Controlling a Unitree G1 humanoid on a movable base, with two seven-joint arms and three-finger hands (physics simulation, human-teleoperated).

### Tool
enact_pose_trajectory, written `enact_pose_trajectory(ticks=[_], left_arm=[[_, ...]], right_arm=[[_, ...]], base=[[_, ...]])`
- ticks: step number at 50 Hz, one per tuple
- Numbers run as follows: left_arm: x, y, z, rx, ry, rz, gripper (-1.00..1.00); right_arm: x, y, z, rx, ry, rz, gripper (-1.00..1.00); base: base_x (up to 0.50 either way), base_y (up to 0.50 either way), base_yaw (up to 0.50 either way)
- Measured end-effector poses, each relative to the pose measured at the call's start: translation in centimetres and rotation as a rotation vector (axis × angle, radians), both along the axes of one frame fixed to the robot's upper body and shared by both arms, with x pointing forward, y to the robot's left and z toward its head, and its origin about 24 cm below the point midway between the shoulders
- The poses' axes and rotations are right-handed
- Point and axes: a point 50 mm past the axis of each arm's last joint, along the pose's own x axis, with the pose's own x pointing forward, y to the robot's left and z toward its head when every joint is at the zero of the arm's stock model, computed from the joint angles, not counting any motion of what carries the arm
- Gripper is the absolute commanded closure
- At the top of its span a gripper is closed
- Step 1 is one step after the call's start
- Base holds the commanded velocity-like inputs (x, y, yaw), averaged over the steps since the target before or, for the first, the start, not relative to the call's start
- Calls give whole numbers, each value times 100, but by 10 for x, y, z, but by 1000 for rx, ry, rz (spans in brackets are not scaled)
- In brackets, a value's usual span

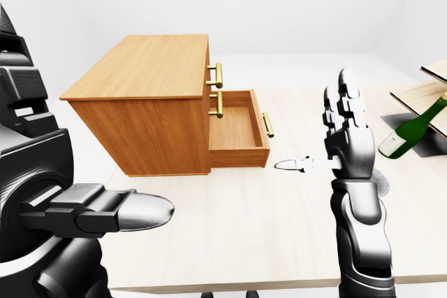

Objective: Put the bowl on top of the cabinet.

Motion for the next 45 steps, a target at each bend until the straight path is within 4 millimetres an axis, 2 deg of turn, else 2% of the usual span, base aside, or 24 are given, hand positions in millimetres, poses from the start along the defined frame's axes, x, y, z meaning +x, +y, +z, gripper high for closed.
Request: enact_pose_trajectory(ticks=[10,25,45], left_arm=[[0,2,2,-26,2,-20,-100],[0,2,2,-40,10,-35,-100],[0,1,1,-19,5,-19,-100]], right_arm=[[12,-11,-1,-71,23,-53,-100],[30,-28,-12,-160,107,-133,-100],[40,-50,-19,-277,176,-239,-100]], base=[[0,0,0],[0,0,0],[0,0,0]])
